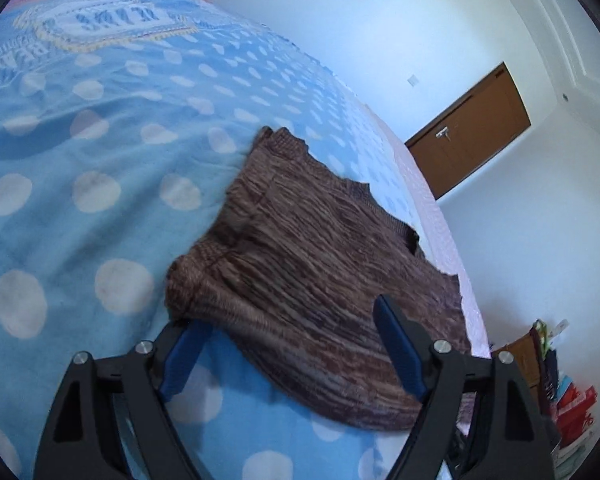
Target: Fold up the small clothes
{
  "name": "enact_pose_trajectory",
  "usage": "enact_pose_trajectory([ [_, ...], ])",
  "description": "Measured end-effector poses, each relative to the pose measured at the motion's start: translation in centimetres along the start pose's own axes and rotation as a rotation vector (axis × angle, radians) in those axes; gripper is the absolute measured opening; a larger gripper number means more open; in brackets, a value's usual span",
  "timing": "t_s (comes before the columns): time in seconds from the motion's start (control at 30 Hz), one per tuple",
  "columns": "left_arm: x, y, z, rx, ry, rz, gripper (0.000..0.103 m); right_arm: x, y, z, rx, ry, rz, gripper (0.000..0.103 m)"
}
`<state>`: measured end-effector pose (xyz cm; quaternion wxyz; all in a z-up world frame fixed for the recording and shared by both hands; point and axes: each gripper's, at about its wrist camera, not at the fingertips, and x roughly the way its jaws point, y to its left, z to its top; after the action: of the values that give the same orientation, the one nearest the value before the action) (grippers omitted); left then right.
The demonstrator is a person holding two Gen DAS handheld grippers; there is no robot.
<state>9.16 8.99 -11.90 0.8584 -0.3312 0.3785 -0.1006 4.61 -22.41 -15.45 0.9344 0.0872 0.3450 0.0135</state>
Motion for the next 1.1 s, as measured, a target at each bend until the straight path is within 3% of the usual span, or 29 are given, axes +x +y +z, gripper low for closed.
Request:
enact_pose_trajectory([
  [0.1,-0.8,0.4,-0.7,0.013,-0.019,-0.005,0.083,0.0,0.0,0.0,-0.001,0.0,-0.002,0.003],
  [0.27,-3.0,0.9,-2.5,0.059,-0.093,0.058,0.083,0.0,0.1,0.0,-0.009,-0.001,-0.01,0.003],
  [0.37,-3.5,2.8,-1.1,-0.046,-0.133,0.064,0.083,0.0,0.1,0.0,-0.011,-0.001,-0.011,0.003],
  [0.57,-0.5,1.5,0.8,0.011,-0.038,0.036,0.085,0.0,0.1,0.0,-0.011,-0.001,-0.012,0.003],
  [0.73,1.5,0.9,2.5,0.034,-0.009,-0.001,0.088,0.1,0.2,0.0,-0.01,-0.002,-0.012,0.003],
  [0.83,2.2,0.9,2.9,-0.008,0.054,-0.108,0.073,0.1,0.1,0.0,-0.01,-0.002,-0.011,0.003],
  [0.97,2.3,0.7,2.0,0.047,0.062,-0.099,0.047,0.1,0.3,0.1,-0.012,0.005,-0.02,0.003],
  [1.03,2.2,1.1,2.0,0.036,0.06,-0.097,0.043,0.1,1.0,0.8,-0.039,0.035,-0.046,0.003],
  [1.1,2.2,1.3,2.2,0.018,0.066,-0.107,0.043,-0.4,1.8,2.3,-0.023,0.018,0.027,0.003],
])
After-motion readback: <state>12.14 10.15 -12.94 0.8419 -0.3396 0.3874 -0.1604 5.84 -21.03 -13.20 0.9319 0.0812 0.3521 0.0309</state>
